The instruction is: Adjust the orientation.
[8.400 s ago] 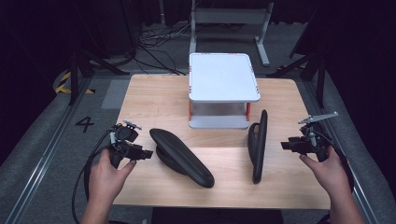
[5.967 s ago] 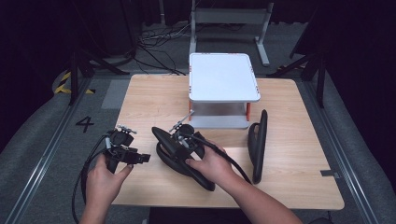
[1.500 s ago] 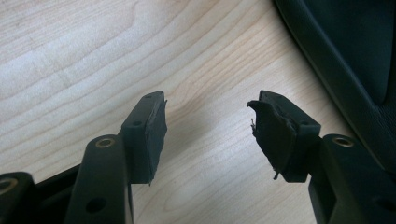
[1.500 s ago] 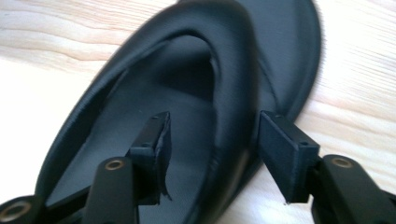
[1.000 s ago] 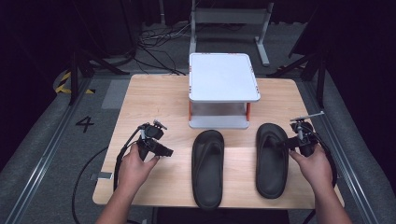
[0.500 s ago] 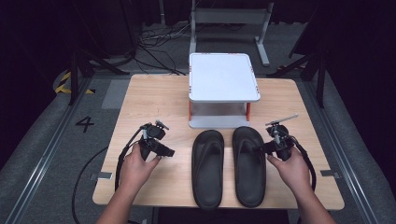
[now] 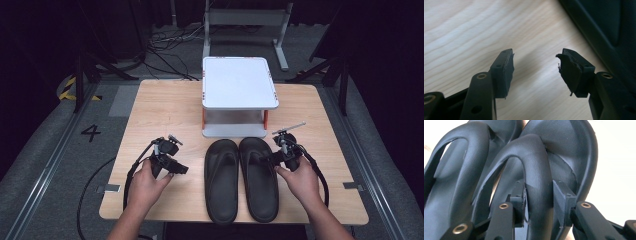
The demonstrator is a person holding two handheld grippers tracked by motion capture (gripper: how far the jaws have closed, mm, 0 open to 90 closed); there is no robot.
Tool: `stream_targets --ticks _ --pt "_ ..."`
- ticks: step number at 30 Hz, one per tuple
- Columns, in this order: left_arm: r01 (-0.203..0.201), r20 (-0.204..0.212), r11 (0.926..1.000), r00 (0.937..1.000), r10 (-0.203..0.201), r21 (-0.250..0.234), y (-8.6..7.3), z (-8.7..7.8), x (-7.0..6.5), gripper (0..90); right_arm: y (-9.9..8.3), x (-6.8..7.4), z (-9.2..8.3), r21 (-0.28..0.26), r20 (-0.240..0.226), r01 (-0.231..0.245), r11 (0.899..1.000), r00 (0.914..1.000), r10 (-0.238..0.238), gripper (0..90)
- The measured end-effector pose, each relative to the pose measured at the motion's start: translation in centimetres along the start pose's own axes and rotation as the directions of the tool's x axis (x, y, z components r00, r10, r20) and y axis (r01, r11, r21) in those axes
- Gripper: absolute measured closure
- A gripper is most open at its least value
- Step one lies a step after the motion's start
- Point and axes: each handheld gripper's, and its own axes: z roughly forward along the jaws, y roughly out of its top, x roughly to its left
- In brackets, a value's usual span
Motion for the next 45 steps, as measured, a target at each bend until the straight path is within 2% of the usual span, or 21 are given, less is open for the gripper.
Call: stream_targets --ticks 3,5,10,13,14,15,16,17,20,23,25,26,27,32,36,38,39,42,43,44,45 --pt "-0.041 0.016 0.9991 0.9990 0.041 0.013 0.4 0.5 -1.3 45.8 0.1 -0.1 0.5 0.033 0.008 0.000 0.999 1.0000 0.000 55.0" --pt "-0.065 0.022 0.9976 0.9976 0.065 0.024 0.6 0.8 -2.0 45.8 -0.1 0.0 0.3 0.028 0.014 0.011 1.000 0.9998 -0.012 52.9" --pt "-0.104 0.040 0.9935 0.9940 0.102 0.046 0.9 1.2 -3.0 46.4 -1.3 0.3 -2.5 -0.061 0.067 0.068 0.996 0.9957 -0.064 48.7" --pt "-0.110 0.060 0.9918 0.9926 0.106 0.066 1.1 1.3 -3.2 47.6 -2.4 0.1 -3.5 -0.002 0.179 0.112 0.994 0.9778 -0.110 56.7" --pt "-0.110 0.060 0.9918 0.9926 0.106 0.066 1.1 1.3 -3.2 48.4 -2.4 0.1 -3.5 -0.002 0.179 0.112 0.994 0.9778 -0.110 56.7" --pt "-0.113 0.078 0.9900 0.9913 0.106 0.085 1.4 1.6 -3.5 49.1 -3.1 -0.4 -2.9 0.089 0.255 0.095 0.991 0.9602 -0.115 64.7" --pt "-0.113 0.078 0.9900 0.9913 0.106 0.085 1.4 1.6 -3.5 49.7 -3.1 -0.4 -2.9 0.089 0.255 0.095 0.991 0.9602 -0.115 64.7" --pt "-0.123 0.091 0.9883 0.9892 0.115 0.090 1.5 1.9 -3.6 49.7 -3.3 -0.7 -2.4 0.122 0.255 0.083 0.989 0.9604 -0.112 67.0" --pt "-0.151 0.101 0.9809 0.9851 0.139 0.122 1.8 2.3 -4.2 49.8 -3.8 -0.8 -0.8 0.223 0.214 0.064 0.973 0.9702 -0.113 71.3" --pt "-0.149 0.105 0.9812 0.9851 0.136 0.123 1.8 2.2 -4.2 50.0 -4.1 -0.8 -0.4 0.254 0.199 0.064 0.965 0.9729 -0.117 76.6" --pt "-0.149 0.112 0.9816 0.9844 0.136 0.119 1.8 2.3 -4.1 49.7 -4.2 -0.9 -0.3 0.261 0.137 0.062 0.963 0.9854 -0.101 77.0" --pt "-0.145 0.109 0.9817 0.9853 0.132 0.124 1.8 2.3 -4.1 49.8 -4.2 -0.8 -0.2 0.272 0.082 0.064 0.960 0.9927 -0.089 76.5" --pt "-0.148 0.107 0.9812 0.9850 0.135 0.124 1.8 2.2 -4.1 50.7 -4.3 -0.7 0.0 0.278 0.043 0.077 0.958 0.9948 -0.092 78.3" --pt "-0.147 0.111 0.9813 0.9849 0.133 0.125 1.8 2.2 -4.2 53.8 -4.3 -0.1 -0.1 0.279 0.094 0.092 0.956 0.9880 -0.123 67.5" --pt "-0.151 0.122 0.9810 0.9832 0.136 0.122 1.8 2.2 -4.5 58.5 -4.0 -0.4 -1.3 0.202 0.148 0.079 0.976 0.9829 -0.110 59.0" --pt "-0.162 0.153 0.9783 0.9781 0.142 0.129 1.9 2.4 -4.8 59.8 -3.8 -0.3 -2.3 0.150 0.173 0.072 0.986 0.9801 -0.097 56.5" --pt "-0.172 0.165 0.9774 0.9747 0.151 0.123 1.9 2.6 -5.1 59.7 -3.8 0.0 -2.9 0.116 0.163 0.083 0.990 0.9815 -0.101 55.7" --pt "-0.180 0.157 0.9751 0.9748 0.159 0.130 2.0 2.8 -5.7 56.2 -3.7 2.4 -3.8 0.060 0.107 0.152 0.987 0.9817 -0.158 51.4" --pt "-0.187 0.146 0.9748 0.9747 0.169 0.122 2.0 2.8 -5.8 55.9 -3.7 3.3 -3.8 0.055 0.083 0.172 0.984 0.9809 -0.176 48.4" --pt "-0.187 0.146 0.9748 0.9747 0.169 0.122 2.0 2.8 -5.8 53.8 -3.7 3.3 -3.8 0.055 0.083 0.172 0.984 0.9809 -0.176 48.4" --pt "-0.173 0.140 0.9778 0.9778 0.156 0.118 1.9 2.7 -5.7 53.8 -3.8 4.1 -3.6 0.049 0.061 0.190 0.981 0.9794 -0.192 45.2"
